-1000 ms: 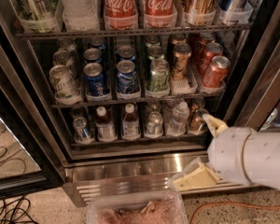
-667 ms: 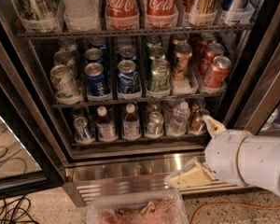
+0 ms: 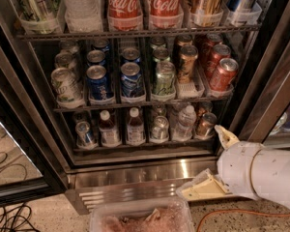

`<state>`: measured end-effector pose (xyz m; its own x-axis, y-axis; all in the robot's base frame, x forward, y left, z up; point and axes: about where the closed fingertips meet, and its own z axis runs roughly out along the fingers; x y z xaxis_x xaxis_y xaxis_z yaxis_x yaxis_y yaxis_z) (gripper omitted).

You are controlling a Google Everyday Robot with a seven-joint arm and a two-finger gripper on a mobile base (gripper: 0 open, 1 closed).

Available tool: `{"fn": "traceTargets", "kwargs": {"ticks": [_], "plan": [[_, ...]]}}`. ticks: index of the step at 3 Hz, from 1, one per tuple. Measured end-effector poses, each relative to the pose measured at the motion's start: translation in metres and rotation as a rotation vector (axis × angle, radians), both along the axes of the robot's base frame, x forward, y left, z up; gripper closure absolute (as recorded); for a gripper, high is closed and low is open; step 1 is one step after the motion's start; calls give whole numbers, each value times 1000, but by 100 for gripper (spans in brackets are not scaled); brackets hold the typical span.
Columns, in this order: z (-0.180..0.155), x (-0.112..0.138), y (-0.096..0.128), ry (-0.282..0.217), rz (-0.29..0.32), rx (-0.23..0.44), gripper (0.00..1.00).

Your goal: Pick 7up can from bottom shelf of fridge

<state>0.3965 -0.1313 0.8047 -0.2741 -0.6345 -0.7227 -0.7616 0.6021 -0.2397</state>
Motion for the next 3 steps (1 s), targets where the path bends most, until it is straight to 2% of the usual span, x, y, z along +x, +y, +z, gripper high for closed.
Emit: {"fn": "traceTargets", "kwargs": {"ticks": [1, 2, 3], "plan": [[-23, -15, -15, 25, 5, 40, 0], [-50, -21, -10, 56, 51, 99, 0], [-53, -21, -10, 57, 55, 101, 0]]}}
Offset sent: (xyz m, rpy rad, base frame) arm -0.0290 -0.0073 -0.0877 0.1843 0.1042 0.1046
